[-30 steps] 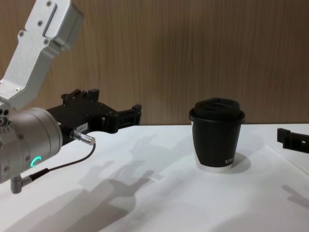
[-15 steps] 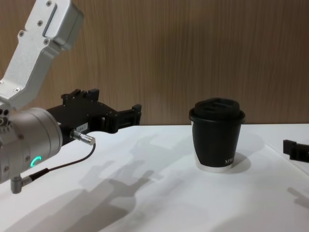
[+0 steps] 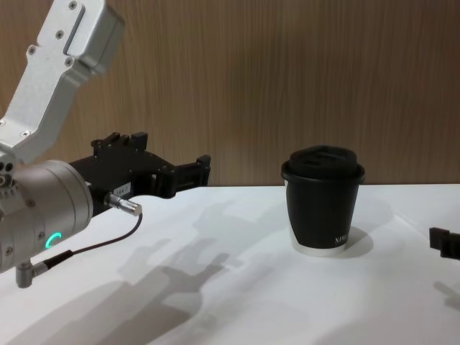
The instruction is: Pick up the straw with one hand, pass it to the other hand, and insert it into the cup.
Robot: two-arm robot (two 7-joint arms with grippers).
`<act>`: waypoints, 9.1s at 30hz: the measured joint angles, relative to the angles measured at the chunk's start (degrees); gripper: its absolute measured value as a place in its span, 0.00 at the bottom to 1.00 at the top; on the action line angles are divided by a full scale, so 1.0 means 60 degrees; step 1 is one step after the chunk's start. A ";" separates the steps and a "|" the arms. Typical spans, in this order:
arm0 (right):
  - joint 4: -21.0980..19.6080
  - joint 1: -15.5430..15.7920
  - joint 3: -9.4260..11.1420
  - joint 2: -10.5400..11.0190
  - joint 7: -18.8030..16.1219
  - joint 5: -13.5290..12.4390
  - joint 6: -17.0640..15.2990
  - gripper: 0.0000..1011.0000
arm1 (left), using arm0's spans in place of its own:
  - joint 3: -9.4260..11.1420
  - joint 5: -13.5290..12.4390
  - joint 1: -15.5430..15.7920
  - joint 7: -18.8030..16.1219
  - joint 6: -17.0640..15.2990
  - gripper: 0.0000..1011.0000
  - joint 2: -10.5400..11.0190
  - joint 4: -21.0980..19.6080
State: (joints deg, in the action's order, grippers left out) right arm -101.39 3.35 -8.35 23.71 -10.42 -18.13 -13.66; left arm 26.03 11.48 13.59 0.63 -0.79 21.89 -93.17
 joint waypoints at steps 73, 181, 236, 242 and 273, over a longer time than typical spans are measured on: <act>0.0764 -0.0457 0.0307 -0.0383 -0.0357 0.0416 -0.0918 0.99 | 0.0000 0.0000 0.0000 0.0000 0.0000 0.99 0.0000 0.0000; 0.1128 -0.0815 0.0590 -0.1057 -0.0224 0.0679 0.1153 0.00 | 0.0000 0.0001 0.0000 0.0000 0.0000 0.99 0.0000 0.0000; 0.0459 -0.1590 0.0642 -0.0468 -0.4071 -0.2880 0.3519 0.00 | 0.0000 0.0000 0.0000 0.0000 0.0000 0.99 0.0000 0.0000; 0.0435 -0.1647 0.0595 -0.0422 -0.4213 -0.3052 0.3445 0.00 | 0.0000 0.0000 0.0000 0.0000 0.0000 0.99 0.0001 0.0000; 0.0398 -0.1728 0.0524 -0.0354 -0.4420 -0.3292 0.3334 0.00 | -0.0904 0.2705 0.0489 0.2416 -0.1300 0.99 0.0250 -0.1382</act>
State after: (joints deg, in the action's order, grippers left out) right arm -99.00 -7.02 -5.20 21.59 -36.94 -37.88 6.35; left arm 20.60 27.72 16.52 15.12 -8.60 23.39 -101.47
